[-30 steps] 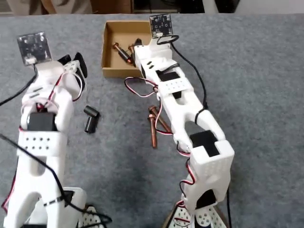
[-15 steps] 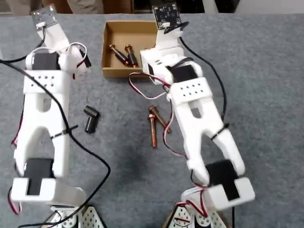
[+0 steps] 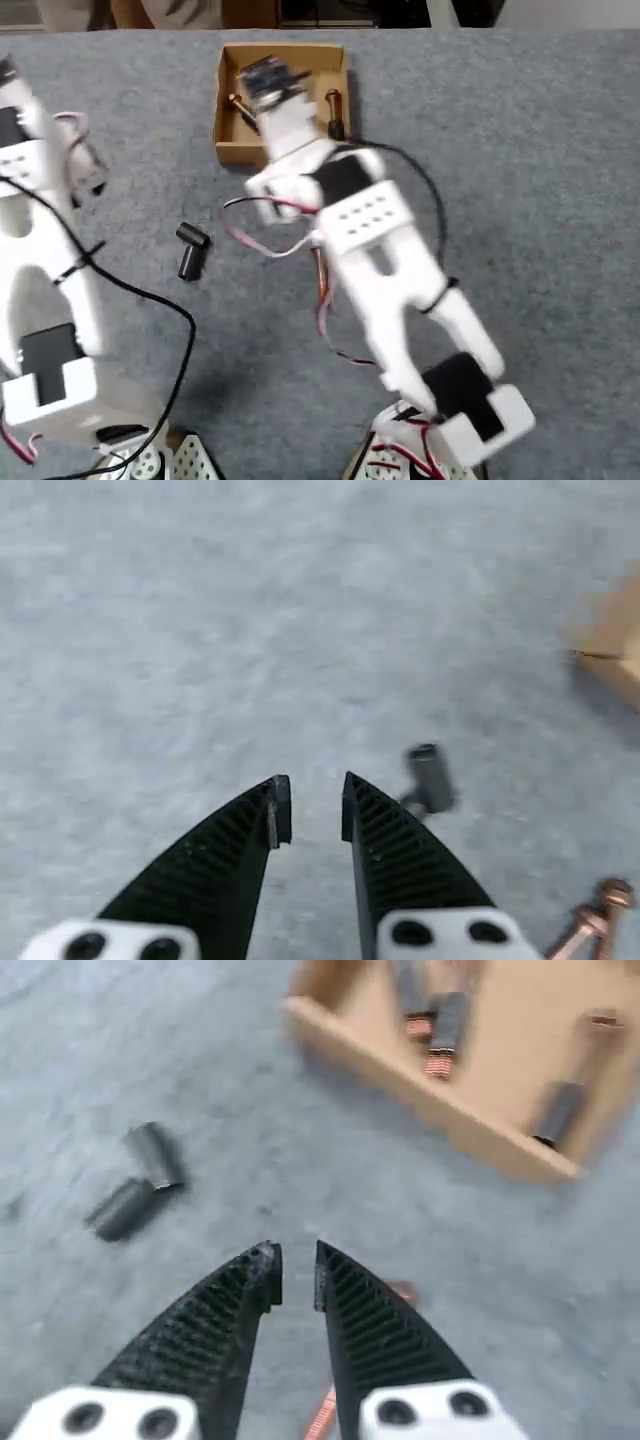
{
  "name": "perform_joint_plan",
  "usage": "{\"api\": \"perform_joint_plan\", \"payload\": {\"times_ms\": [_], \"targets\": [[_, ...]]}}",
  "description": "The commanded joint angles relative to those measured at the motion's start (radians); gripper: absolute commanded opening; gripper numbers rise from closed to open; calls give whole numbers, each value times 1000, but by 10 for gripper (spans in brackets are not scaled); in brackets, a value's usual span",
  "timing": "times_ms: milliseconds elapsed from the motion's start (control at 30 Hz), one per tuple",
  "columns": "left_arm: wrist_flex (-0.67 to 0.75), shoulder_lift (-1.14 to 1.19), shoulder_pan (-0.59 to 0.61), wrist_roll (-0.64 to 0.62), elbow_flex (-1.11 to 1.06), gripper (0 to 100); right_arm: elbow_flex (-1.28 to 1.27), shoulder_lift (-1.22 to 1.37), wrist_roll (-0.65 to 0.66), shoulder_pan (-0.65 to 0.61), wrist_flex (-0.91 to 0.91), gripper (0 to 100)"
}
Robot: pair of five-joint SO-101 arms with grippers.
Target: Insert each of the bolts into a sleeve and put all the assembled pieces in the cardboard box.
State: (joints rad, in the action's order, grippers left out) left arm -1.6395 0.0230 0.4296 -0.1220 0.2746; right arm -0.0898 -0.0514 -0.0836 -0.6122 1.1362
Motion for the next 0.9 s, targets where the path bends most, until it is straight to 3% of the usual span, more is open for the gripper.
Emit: {"api": "perform_joint_plan", "payload": {"times_ms": [0,233,333,467,867], "targets": [[9,-13,107,74,-40,96,117,97,9,-107,6,59],[100,-13,261,184,-192,96,403,440,8,-213,87,62],[129,-13,302,206,-232,96,575,591,8,-222,190,118],[137,-13,316,245,-256,96,814,768,11,-222,319,181],[137,-13,322,255,-255,95,1472,1190,87,-220,529,116]]}}
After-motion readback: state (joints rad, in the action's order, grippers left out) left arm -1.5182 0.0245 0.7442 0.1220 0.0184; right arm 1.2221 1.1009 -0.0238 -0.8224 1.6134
